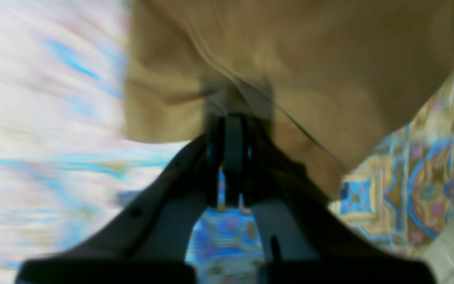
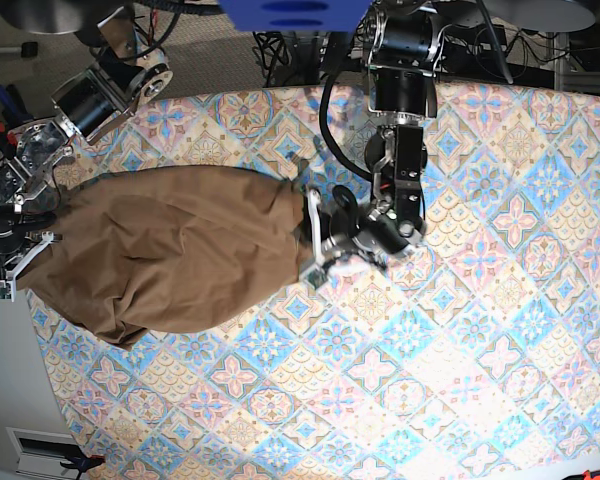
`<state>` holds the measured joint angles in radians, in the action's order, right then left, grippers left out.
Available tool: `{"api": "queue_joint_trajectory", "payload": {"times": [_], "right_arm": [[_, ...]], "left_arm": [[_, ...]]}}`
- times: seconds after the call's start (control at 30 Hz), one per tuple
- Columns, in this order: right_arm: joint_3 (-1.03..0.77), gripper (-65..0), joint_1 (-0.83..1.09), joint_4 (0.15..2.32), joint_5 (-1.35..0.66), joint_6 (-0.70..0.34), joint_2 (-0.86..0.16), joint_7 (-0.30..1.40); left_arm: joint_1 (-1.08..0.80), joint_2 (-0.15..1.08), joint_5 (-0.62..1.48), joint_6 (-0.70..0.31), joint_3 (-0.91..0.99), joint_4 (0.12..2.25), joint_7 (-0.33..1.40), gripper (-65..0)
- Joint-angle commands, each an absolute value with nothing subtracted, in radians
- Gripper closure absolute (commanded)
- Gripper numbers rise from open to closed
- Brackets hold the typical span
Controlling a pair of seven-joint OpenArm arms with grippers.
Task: Layout the t-shirt on the table in an organized manner, then fold the t-shirt properly
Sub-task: 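Drag the shirt edge with the left gripper toward the right gripper, then lift the shirt with both grippers and swing it across the table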
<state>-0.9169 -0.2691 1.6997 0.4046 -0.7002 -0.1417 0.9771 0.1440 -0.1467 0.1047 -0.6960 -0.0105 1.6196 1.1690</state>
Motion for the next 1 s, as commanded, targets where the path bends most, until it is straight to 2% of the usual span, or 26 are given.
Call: {"api": "queue_joint_trajectory", "payload": {"times": [0.0,0.13,0.17,0.27,0.4,0.5,0.67,0.83,0.97], "right_arm": [[-0.915,0.0,-0.291,1.716,0.398,-0.698,-0.160,0.957],[-0.914,0.0,-0.297,1.716,0.398,-0.698,-0.160,0.957],[-0.911,0.0,-0.300,1.716,0.398,-0.698,-0.160,0.957],[-0.909,0.0,-0.390,1.712,0.403,-0.698,-0.160,0.957],[-0.898,0.0,-0.524,1.705,0.406,-0.698,-0.165,0.963],[-0.820,0.0,-0.605,1.675,0.412,-0.698,-0.166,0.964],[-0.771,0.0,-0.753,1.563,0.446,-0.698,-0.166,0.957],[-0.653,0.0,-0.843,1.383,0.444,-0.698,-0.220,0.957],[-0.644,0.0,-0.944,1.273,0.443,-0.698,-0.232,0.909]], "left_arm": [[0.177,-0.157,0.119,-0.698,-0.013,1.684,1.152,0.0],[0.272,-0.157,0.117,-0.694,0.068,1.791,1.153,0.0],[0.309,-0.157,0.120,-0.665,0.087,1.790,1.165,0.0],[0.467,-0.157,0.127,-0.611,0.139,1.730,1.245,0.0],[0.668,-0.156,0.117,-0.605,0.208,1.623,1.294,0.0],[0.799,-0.119,0.116,-0.604,0.229,1.564,1.317,0.0],[0.987,-0.058,0.110,-0.590,0.232,1.366,1.297,0.0],[1.153,0.021,0.116,-0.544,0.229,1.050,1.173,0.0],[1.257,0.082,0.111,-0.544,0.229,0.831,1.044,0.0]]}}
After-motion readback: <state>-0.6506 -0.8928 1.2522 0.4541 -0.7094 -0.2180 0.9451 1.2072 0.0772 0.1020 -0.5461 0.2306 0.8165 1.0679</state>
